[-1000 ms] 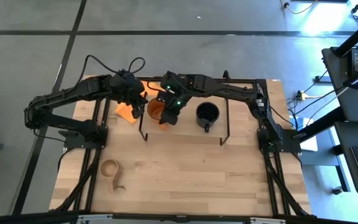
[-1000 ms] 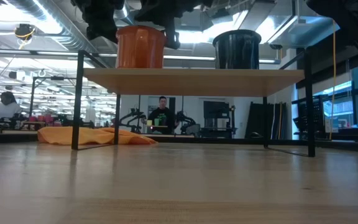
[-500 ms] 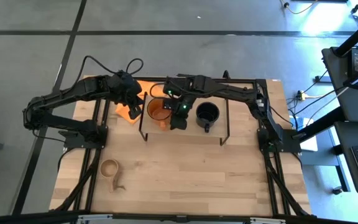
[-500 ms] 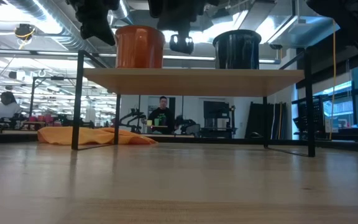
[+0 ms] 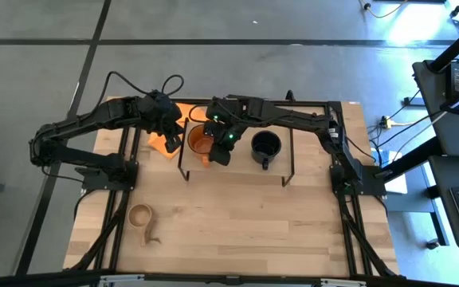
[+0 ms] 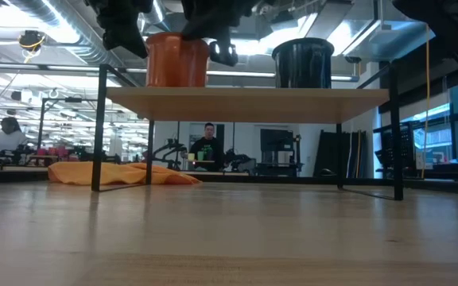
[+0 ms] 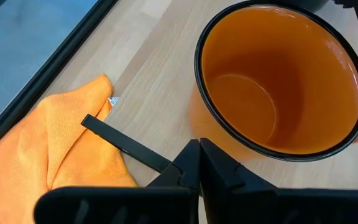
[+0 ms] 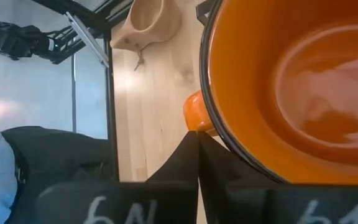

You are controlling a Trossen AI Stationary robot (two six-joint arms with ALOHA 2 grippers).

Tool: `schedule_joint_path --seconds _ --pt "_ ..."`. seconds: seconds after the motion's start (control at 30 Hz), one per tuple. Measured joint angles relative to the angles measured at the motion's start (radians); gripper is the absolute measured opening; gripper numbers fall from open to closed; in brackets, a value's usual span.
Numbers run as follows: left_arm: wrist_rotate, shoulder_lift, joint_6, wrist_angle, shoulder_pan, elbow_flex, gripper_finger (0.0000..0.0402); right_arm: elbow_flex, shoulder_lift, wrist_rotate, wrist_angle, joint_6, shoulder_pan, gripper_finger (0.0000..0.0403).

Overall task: Stack small to large cups/mugs on shelf
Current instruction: Put the orange mug on the shelf

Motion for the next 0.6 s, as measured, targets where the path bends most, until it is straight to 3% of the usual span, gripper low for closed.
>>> schedule_joint_path --seconds 0.6 --pt "0.0 0.0 0.019 0.0 0.0 0.0 0.0 0.0 0.0 0.007 0.055 0.048 0.005 0.0003"
